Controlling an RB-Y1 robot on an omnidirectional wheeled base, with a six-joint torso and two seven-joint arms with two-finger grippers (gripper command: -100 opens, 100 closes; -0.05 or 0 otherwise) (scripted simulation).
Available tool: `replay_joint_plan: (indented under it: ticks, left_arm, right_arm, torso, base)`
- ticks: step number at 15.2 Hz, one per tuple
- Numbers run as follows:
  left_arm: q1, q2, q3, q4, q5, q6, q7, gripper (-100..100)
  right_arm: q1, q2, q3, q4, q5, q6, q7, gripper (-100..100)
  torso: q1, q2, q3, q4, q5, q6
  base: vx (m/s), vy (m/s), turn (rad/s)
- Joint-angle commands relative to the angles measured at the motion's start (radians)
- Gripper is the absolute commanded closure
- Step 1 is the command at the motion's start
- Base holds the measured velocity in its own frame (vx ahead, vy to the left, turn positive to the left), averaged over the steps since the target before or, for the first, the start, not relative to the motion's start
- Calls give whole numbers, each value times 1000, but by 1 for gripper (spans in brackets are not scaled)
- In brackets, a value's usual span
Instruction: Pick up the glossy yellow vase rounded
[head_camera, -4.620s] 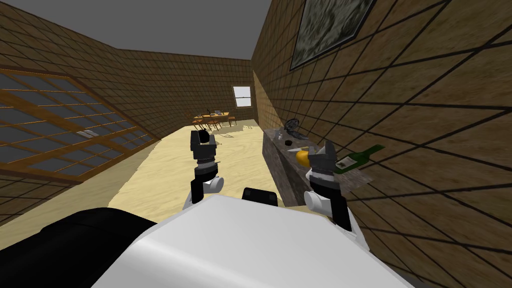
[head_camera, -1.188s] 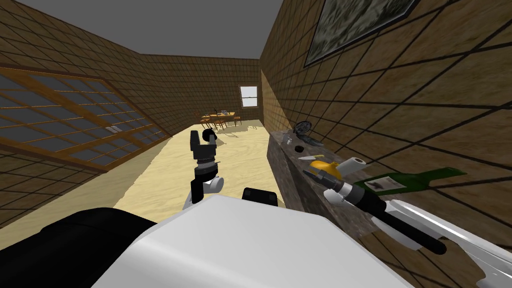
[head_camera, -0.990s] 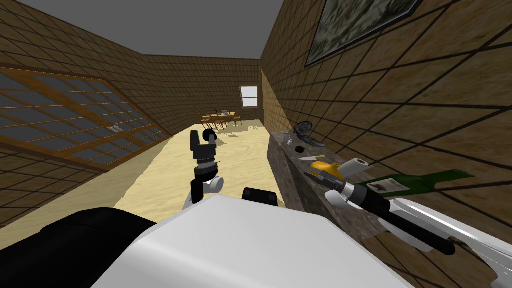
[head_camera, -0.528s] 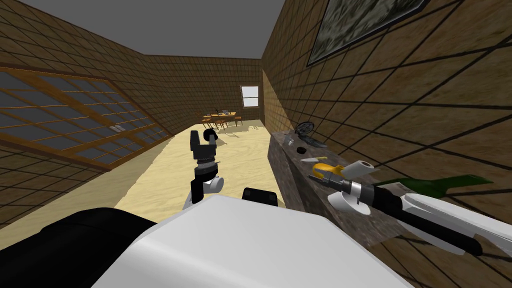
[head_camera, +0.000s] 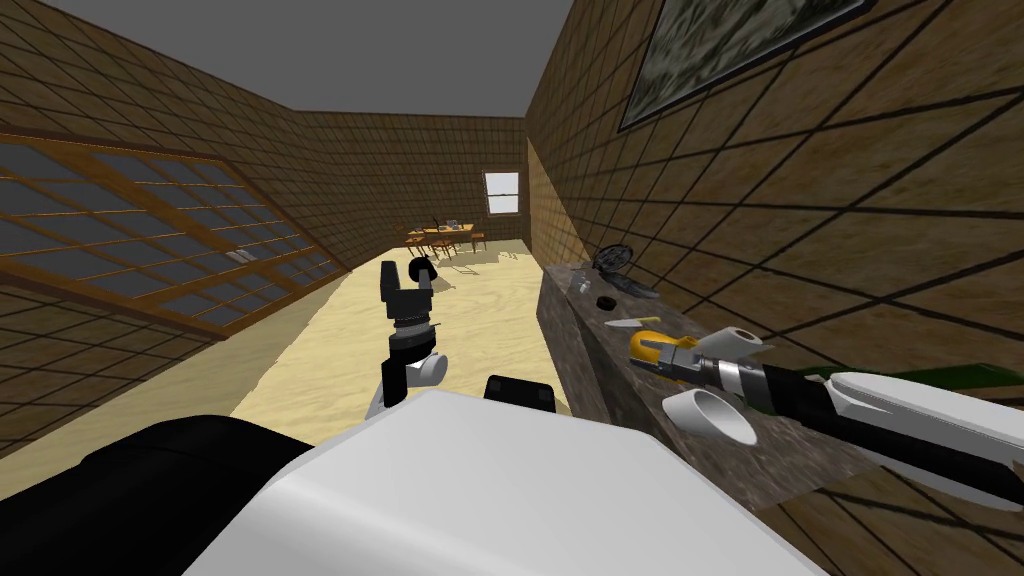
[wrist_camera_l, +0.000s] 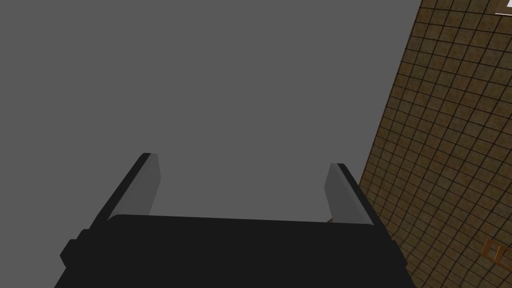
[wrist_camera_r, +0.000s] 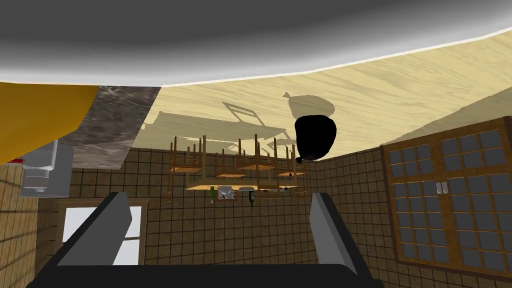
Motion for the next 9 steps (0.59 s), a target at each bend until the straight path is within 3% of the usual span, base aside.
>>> replay_joint_plan:
  ticks: [1, 9]
  left_arm:
    - [0, 0, 0, 0, 0, 0, 0, 0]
    - [0, 0, 0, 0, 0, 0, 0, 0]
  right_arm:
    - [2, -50, 3, 16, 16, -9, 3, -100]
    - [25, -217, 7, 87, 76, -44, 16, -100]
  torso:
    - [0, 0, 0, 0, 0, 0]
    - [0, 0, 0, 0, 0, 0]
  base:
    - [26, 5, 25]
    - [21, 3, 18]
